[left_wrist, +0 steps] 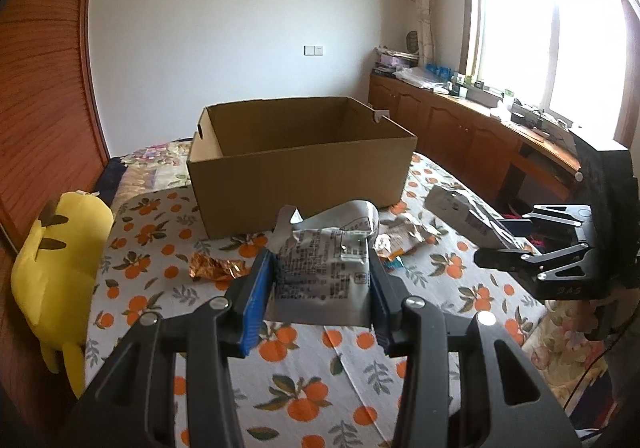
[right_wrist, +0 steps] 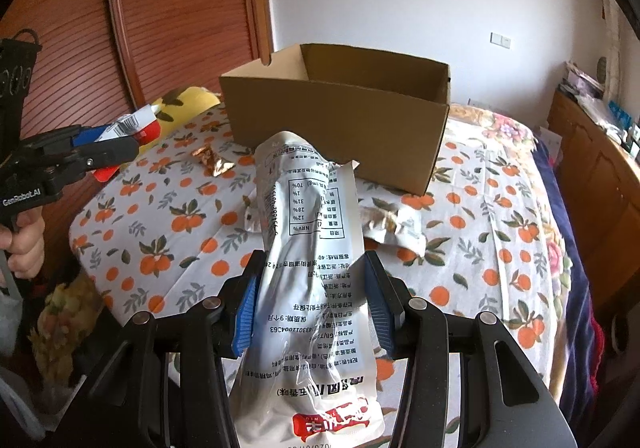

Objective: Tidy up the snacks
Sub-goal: 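Carry white packet with left tool while right tool carries white pouch over box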

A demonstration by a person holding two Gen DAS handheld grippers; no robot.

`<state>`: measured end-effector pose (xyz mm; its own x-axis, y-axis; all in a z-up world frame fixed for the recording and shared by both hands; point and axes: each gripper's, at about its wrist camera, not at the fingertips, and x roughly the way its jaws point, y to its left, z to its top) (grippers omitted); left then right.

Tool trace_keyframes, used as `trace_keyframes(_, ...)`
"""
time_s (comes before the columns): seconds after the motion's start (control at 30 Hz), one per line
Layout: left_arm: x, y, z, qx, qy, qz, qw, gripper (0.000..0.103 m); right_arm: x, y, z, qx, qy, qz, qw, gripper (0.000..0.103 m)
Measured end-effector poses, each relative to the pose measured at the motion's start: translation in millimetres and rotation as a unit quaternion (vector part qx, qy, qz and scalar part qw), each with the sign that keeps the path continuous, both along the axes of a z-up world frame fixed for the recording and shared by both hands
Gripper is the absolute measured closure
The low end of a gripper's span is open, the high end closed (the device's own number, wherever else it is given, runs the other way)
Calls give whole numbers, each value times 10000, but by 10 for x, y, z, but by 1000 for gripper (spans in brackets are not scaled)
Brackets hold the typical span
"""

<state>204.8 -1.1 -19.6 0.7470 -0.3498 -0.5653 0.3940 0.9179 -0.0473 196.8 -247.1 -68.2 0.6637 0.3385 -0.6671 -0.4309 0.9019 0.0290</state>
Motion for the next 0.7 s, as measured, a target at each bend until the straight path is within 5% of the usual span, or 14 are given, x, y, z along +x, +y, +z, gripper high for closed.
trace_keyframes(0.7, 1077, -75, 433, 34, -462, 48, 9989, 59, 966, -29, 561, -174, -494, 24, 9986, 55)
